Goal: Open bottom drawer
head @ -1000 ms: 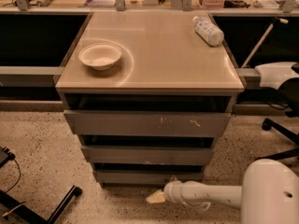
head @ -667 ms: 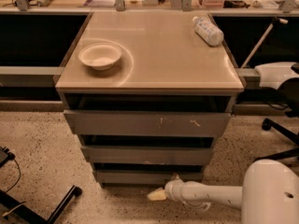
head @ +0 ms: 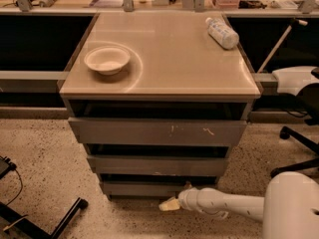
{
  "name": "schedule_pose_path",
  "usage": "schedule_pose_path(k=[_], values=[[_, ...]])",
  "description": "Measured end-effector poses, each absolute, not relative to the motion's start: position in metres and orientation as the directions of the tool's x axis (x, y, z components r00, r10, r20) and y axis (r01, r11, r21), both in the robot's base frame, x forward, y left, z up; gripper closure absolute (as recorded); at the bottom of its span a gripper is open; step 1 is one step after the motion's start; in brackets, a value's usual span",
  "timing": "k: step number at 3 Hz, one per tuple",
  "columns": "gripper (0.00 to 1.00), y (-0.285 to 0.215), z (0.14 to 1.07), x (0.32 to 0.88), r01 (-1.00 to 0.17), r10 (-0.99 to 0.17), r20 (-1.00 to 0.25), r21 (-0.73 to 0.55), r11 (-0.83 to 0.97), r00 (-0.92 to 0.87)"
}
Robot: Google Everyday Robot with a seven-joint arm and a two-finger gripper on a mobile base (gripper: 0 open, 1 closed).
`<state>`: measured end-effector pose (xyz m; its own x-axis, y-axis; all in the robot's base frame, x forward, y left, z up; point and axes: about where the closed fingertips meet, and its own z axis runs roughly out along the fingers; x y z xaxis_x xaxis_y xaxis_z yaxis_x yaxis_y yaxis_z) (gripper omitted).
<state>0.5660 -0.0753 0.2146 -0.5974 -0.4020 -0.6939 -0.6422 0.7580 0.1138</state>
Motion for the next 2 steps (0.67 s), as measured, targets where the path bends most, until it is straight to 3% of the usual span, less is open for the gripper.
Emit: schedule_pose_path(k=[2], values=[[0.0, -0.0831, 0.234, 0.5856, -0.668, -0.39, -0.694, 0.177, 0.723, -0.605]])
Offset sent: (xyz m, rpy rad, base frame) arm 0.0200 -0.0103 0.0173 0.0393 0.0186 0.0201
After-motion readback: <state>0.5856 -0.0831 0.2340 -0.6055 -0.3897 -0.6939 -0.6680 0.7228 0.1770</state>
